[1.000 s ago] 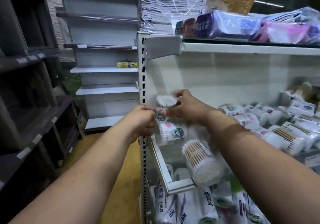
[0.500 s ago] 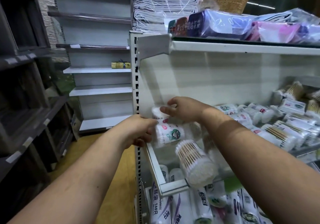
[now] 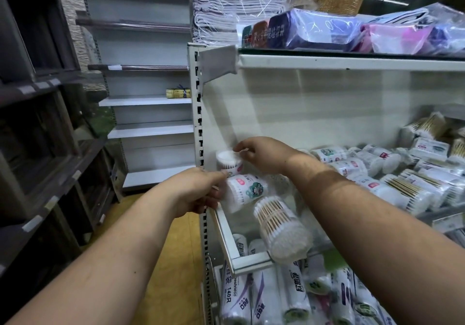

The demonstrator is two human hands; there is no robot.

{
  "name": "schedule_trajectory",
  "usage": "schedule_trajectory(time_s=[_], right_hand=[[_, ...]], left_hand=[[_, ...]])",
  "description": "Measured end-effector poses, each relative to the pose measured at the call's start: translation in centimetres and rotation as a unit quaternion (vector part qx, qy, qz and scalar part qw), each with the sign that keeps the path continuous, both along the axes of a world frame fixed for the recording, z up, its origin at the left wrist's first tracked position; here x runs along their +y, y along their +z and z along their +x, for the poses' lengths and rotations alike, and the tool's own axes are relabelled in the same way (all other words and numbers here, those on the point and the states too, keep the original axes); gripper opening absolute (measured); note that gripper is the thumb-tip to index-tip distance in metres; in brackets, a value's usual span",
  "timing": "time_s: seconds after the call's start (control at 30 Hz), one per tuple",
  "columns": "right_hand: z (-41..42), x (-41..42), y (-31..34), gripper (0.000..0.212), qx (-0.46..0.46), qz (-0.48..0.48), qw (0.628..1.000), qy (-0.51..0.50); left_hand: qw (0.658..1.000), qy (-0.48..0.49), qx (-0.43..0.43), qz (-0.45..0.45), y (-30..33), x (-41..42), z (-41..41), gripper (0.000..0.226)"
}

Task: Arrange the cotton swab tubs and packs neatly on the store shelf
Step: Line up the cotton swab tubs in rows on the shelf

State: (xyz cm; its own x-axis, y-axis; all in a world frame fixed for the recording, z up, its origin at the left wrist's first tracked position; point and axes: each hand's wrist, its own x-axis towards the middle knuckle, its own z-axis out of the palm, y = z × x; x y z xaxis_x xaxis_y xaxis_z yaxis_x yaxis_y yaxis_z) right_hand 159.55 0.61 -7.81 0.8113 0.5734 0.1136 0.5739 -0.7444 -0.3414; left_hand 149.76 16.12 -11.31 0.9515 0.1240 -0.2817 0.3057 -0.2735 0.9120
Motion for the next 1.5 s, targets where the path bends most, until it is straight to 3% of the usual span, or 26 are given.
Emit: schedule_trajectory(time_s=[0.13, 0.23, 0.37, 0.43, 0.57, 0.7, 0.87, 1.13, 1.27, 1.5], right_hand=[[-0.1, -0.3, 0.1, 0.042, 0.006, -0.009, 1.000, 0.000], [-0.5, -0.4, 0.3, 0.046, -0.006, 0.012, 1.000, -0.008], [-2.2, -1.1, 2.2, 0.031, -0.034, 0.050, 0.998, -0.001], [-3.1, -1.8, 3.3, 0.033, 0.005, 0.036, 0.999, 0.038], [-4.4, -2.1, 3.9, 0.061, 0.076, -0.077, 0.990, 0.088], [-4.5, -2.1, 3.3, 0.088, 0.085, -0.092, 0.989, 0.083], [-4.4, -2.7, 3.5, 0.075, 0.050, -0.141, 0.988, 0.046], [-3.8, -3.0, 3.2, 0.073, 0.019, -0.214, 0.976, -0.015], [-3.8, -2.6, 2.7, 0.060, 0.023, -0.202, 0.979, -0.012], [-3.4, -2.7, 2.2, 0.060, 0.031, -0.186, 0.982, -0.008]], left_hand=[[1.000, -0.014, -0.004, 0.010, 0.2, -0.2, -0.5, 0.042], [1.000, -0.016, -0.013, 0.004, 0.5, -0.5, -0.9, 0.039], [0.999, 0.005, -0.034, -0.004, 1.2, -0.5, -0.9, 0.043], [0.999, 0.005, -0.041, -0.009, 1.7, -0.5, -0.9, 0.043], [0.997, 0.013, -0.076, 0.009, 3.0, -0.7, -0.7, 0.051], [0.990, 0.025, -0.134, 0.038, 3.4, -1.1, -0.2, 0.056], [0.982, 0.062, -0.176, -0.015, 2.8, -1.2, 0.2, 0.039], [0.979, 0.052, -0.188, 0.058, 2.5, -1.3, 0.1, 0.029], [0.972, 0.040, -0.211, 0.095, 2.4, -1.7, 0.1, 0.026], [0.967, 0.046, -0.203, 0.143, 2.2, -2.1, 0.2, 0.028]])
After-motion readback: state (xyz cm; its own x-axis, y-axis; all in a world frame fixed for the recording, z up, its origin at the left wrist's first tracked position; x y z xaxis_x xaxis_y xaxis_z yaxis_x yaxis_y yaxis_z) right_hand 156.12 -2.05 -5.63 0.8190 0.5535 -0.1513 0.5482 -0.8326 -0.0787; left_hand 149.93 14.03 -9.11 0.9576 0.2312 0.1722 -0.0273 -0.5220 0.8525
